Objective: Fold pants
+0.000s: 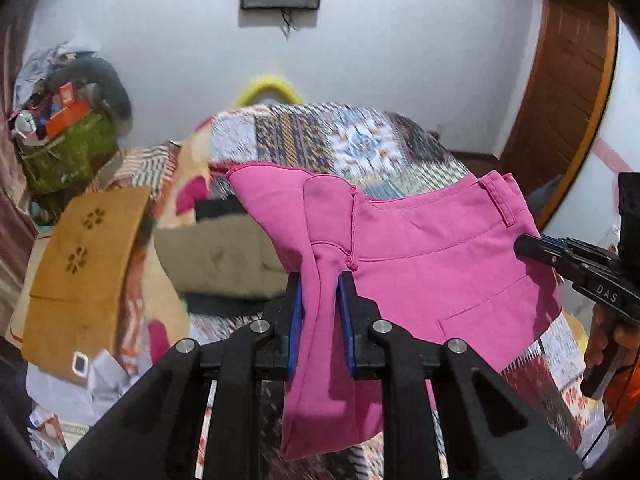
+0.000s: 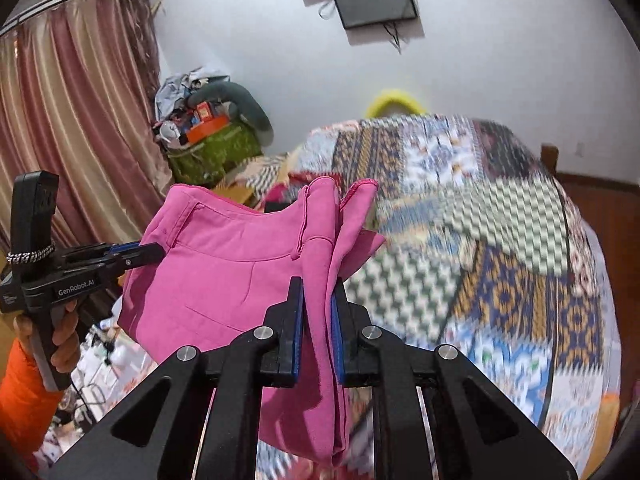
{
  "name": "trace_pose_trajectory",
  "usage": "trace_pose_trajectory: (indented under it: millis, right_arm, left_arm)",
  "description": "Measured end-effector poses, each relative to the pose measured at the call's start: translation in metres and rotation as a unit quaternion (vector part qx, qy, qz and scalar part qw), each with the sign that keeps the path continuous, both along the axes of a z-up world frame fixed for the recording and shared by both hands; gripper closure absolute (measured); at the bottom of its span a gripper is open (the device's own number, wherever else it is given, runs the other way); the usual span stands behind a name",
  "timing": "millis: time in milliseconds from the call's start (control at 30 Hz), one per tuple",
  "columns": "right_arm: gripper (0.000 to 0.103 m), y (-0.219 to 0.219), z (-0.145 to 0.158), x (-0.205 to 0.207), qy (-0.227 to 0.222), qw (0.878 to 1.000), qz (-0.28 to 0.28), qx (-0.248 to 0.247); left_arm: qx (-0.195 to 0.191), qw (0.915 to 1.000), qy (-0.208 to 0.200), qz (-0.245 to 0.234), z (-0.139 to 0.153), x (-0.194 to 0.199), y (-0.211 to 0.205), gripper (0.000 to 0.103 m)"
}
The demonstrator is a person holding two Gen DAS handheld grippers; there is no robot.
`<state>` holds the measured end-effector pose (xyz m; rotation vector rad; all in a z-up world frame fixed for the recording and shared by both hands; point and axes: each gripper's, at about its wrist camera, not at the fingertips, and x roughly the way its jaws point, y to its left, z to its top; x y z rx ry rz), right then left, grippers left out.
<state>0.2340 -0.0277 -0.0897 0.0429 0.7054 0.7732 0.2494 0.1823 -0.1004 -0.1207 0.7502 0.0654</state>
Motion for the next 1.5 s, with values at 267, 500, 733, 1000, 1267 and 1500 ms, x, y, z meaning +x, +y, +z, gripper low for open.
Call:
trace_pose_trajectory:
  millis: [267,500,733,1000,1267,1500]
  right_arm:
    - [0.092,0.047,0.002,0.054,-0.018,1.000,-0.003,0.010]
    - [0.092,0.088,-0.027,0.105,-0.008,1.000,0.002,-0.016]
    - [0.092,0.120,-0.072,0.150,0.022,0.998,0.004,-0.051]
    - [0.090,0.142,-0.119,0.171,0.049,0.990,-0.004,-0.131]
    - [0.074,0.110,-0.114,0.160,0.069,0.988,-0.023,-0.138]
    - [0.074,0.092,-0.053,0.110,0.009,0.994,-0.016,-0.111]
  left_arm:
    - [0.013,0.9987,-0.014,0.047,-0.014,0.052,0.045,0.085]
    - [0.013,0.9972,0.006,0.073,-0.053,0.106,0.083,0.085]
    - [0.045,0.9940,0.034,0.094,-0.102,0.156,0.107,0.097]
    - [0.018,0.9878,0.110,0.108,-0.158,0.177,0.134,0.097]
    - [-0.008,0.9870,0.132,0.092,-0.163,0.144,0.122,0.091]
    - [0.007,0.9948,0.075,0.069,-0.091,0.094,0.086,0.077]
